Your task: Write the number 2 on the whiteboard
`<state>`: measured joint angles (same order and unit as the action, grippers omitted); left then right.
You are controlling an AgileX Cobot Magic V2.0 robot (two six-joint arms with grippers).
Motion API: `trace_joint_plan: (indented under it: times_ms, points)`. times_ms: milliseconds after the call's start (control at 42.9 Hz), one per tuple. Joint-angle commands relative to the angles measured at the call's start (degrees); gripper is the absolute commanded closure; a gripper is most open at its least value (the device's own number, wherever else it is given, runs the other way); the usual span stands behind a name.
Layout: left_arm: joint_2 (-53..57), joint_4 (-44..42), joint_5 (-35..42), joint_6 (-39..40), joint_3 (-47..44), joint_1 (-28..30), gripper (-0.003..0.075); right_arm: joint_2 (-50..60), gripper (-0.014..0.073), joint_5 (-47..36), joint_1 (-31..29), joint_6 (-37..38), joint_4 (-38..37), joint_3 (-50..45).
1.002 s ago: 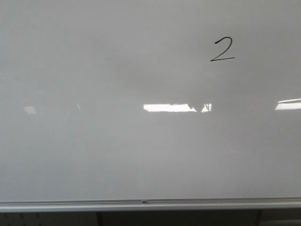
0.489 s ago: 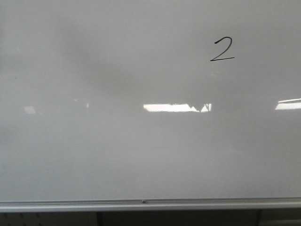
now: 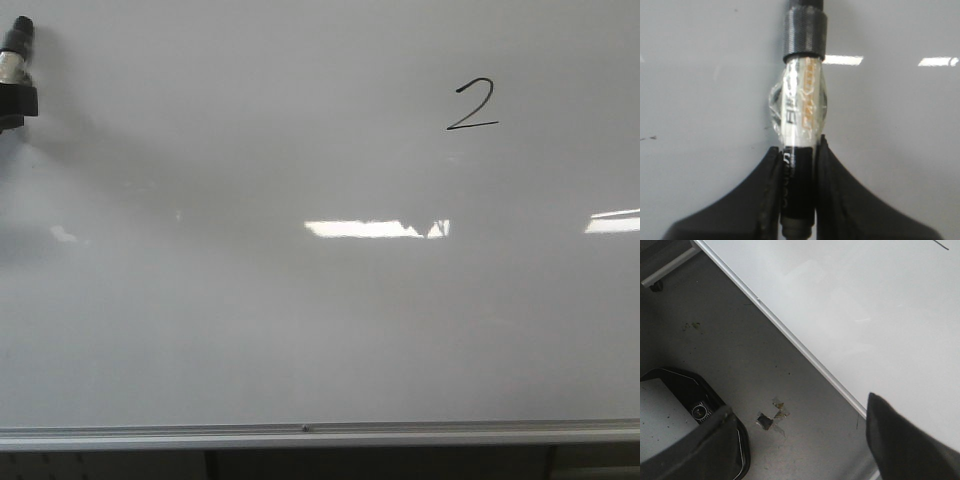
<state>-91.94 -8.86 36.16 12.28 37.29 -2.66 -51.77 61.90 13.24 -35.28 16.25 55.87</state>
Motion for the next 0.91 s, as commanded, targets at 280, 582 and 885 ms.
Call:
trace_joint_plan:
  times_ms: [280,582,885]
  points:
    - [1.0,0.4,6.0,-1.2,1.6,0.0,0.0314,0.5,0.0034,-2.8,-0.3,0.0,0.7,2.0]
    - [18.1,-5.3,-18.5,-1.2,2.3,-0.5,0.0314,1.6,0.0034,-0.9,-0.3,9.3,-1.8,2.3]
    - [37.0,-4.9,-64.3,-1.2,11.3,-7.2,0.0314,5.0,0.0034,1.4,-0.3,29.3,-13.2,5.8]
